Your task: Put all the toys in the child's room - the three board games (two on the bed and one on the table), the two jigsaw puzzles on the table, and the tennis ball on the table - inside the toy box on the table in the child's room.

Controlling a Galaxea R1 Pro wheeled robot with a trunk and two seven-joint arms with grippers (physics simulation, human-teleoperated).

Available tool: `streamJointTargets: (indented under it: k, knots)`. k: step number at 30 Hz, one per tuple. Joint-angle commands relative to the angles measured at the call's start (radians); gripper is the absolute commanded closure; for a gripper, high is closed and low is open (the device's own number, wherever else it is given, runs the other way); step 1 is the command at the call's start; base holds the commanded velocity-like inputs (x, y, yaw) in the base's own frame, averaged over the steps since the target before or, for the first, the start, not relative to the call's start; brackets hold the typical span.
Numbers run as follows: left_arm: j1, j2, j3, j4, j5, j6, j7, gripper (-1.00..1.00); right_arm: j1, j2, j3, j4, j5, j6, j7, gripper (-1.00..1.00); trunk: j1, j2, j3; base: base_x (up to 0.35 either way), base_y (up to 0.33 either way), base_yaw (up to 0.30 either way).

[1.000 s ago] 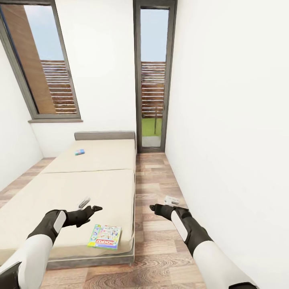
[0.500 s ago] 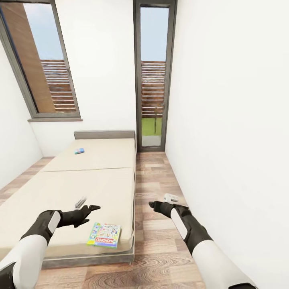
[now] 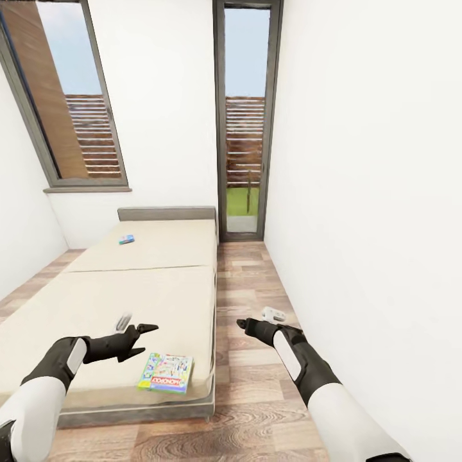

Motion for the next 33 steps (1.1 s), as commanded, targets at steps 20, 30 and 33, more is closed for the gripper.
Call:
streamJointTargets:
  k: [20, 30, 33]
  knots:
    - [-0.002, 0.001, 0.007, 0.000, -0.003, 0.031, -0.004, -1.00, -0.001, -0.001, -0.002, 0.004, -0.003, 0.001, -0.001, -1.00, 0.077, -0.141, -0.064, -0.026, 0.000, 0.000]
    - [-0.002, 0.001, 0.007, 0.000, -0.002, 0.030, 0.001, -1.00, -0.001, 0.000, 0.000, 0.005, -0.003, 0.000, -0.001, -1.00, 0.115, -0.211, -0.095, -0.143, 0.000, 0.000]
    - [-0.002, 0.001, 0.006, 0.000, -0.002, 0.030, 0.003, -1.00, -0.001, 0.000, 0.000, 0.005, -0.002, -0.001, -0.001, -1.00, 0.127, -0.232, -0.105, -0.019, 0.000, 0.000]
